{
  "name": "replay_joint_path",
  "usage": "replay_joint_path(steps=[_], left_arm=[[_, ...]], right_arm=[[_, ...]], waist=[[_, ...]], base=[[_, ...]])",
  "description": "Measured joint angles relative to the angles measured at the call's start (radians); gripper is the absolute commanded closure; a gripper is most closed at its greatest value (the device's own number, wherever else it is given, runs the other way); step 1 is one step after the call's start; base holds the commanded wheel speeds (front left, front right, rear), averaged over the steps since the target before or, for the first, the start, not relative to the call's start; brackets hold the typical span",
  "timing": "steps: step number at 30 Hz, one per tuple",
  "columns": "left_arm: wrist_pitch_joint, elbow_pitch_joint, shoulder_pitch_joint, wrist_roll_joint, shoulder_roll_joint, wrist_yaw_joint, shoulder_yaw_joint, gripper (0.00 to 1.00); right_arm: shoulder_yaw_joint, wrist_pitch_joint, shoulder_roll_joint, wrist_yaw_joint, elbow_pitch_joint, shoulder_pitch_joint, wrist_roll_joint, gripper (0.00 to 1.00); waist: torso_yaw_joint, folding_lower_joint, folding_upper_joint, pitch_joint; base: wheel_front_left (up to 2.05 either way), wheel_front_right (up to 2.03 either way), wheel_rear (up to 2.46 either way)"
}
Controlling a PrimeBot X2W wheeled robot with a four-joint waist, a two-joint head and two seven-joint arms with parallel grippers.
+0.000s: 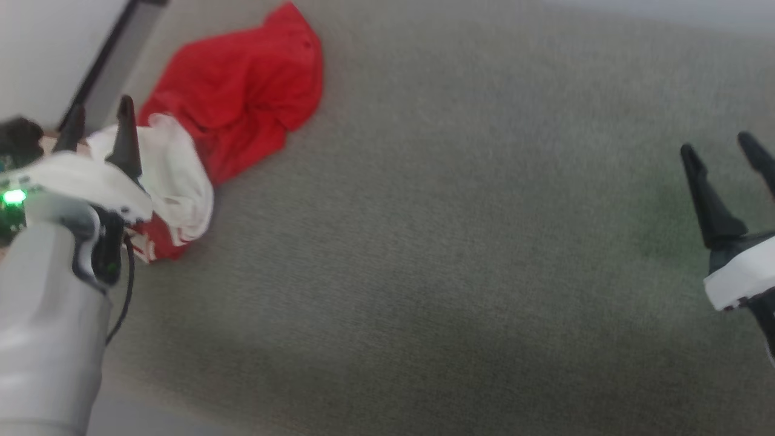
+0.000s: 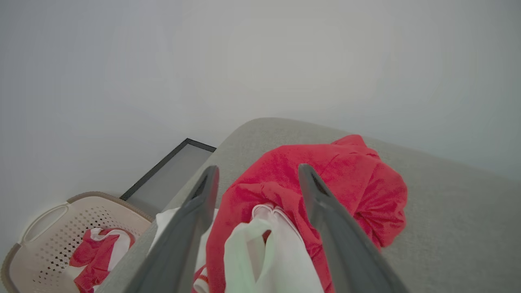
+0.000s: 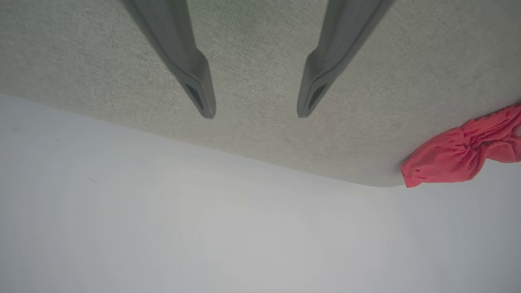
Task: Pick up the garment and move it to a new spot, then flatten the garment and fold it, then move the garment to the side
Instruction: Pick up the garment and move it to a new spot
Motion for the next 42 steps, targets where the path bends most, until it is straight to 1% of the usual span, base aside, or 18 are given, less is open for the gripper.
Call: replay_joint_path(steps=[6,12,14,15,17,20,22,23,24,26,31,37,42], left_arm=[[0.111,0.220,-0.169,-0.032,-0.021,-0.024,-0.013,0.00],[0.266,0.405,-0.282,-0.067,-0.042,-0.042,-0.017,0.00],[0.337,0.458,-0.324,-0.087,-0.042,-0.033,-0.010,0.00],[0.411,0.494,-0.364,-0.096,-0.038,-0.030,-0.011,0.00],[0.487,0.513,-0.395,-0.105,-0.036,-0.012,-0.013,0.00],[0.546,0.523,-0.415,-0.113,-0.033,0.003,-0.011,0.00],[0.548,0.527,-0.418,-0.122,-0.034,0.009,-0.004,0.00],[0.541,0.530,-0.418,-0.123,-0.033,0.010,-0.002,0.57],[0.522,0.532,-0.416,-0.122,-0.033,0.005,-0.006,1.00],[0.487,0.537,-0.410,-0.119,-0.029,-0.007,-0.011,1.00],[0.393,0.540,-0.401,-0.061,-0.011,-0.028,-0.061,1.00],[0.285,0.500,-0.403,0.000,0.035,-0.061,-0.118,1.00],[0.245,0.440,-0.416,0.023,0.070,-0.087,-0.150,1.00]], right_arm=[[-0.014,0.020,-0.030,0.000,-0.044,-0.039,0.004,0.00],[-0.027,0.032,-0.041,0.000,-0.070,-0.056,0.004,0.00],[-0.030,0.039,-0.045,0.000,-0.078,-0.057,0.005,0.00],[-0.035,0.044,-0.048,0.000,-0.089,-0.057,0.005,0.00],[-0.039,0.050,-0.051,0.000,-0.095,-0.058,0.005,0.00],[-0.043,0.056,-0.051,0.000,-0.099,-0.060,0.005,0.00],[-0.045,0.057,-0.049,0.000,-0.100,-0.064,0.005,0.00],[-0.046,0.060,-0.047,0.000,-0.100,-0.066,0.005,0.00],[-0.048,0.060,-0.045,0.000,-0.100,-0.068,0.005,0.00],[-0.053,0.059,-0.042,0.000,-0.098,-0.069,0.005,0.00],[-0.079,0.035,-0.013,0.000,-0.076,-0.065,0.004,0.00],[-0.111,0.002,0.036,0.000,-0.036,-0.038,0.004,0.00],[-0.124,-0.017,0.069,0.000,-0.016,-0.009,-0.005,0.00]], waist=[[-0.033,0.0000,0.0000,0.124],[-0.064,0.0000,0.0000,0.211],[-0.072,0.0000,0.0000,0.228],[-0.078,0.0000,0.0001,0.242],[-0.080,0.0000,0.0001,0.251],[-0.081,0.0000,0.0001,0.255],[-0.082,0.0000,0.0001,0.254],[-0.082,0.0000,0.0001,0.253],[-0.083,0.0000,0.0001,0.251],[-0.082,0.0000,0.0000,0.244],[-0.079,0.0000,0.0000,0.204],[-0.073,0.0000,0.0000,0.123],[-0.071,0.0000,0.0000,0.047]], base=[[0.00,0.00,0.00],[0.00,0.00,0.00],[0.00,0.00,0.00],[0.00,0.00,0.00],[0.00,0.00,0.00],[0.00,0.00,0.00],[0.00,0.00,0.00],[0.00,0.00,0.00],[0.00,0.00,0.00],[0.00,0.00,0.00],[0.00,0.00,0.00],[0.00,0.00,0.00],[0.00,0.00,0.00]])
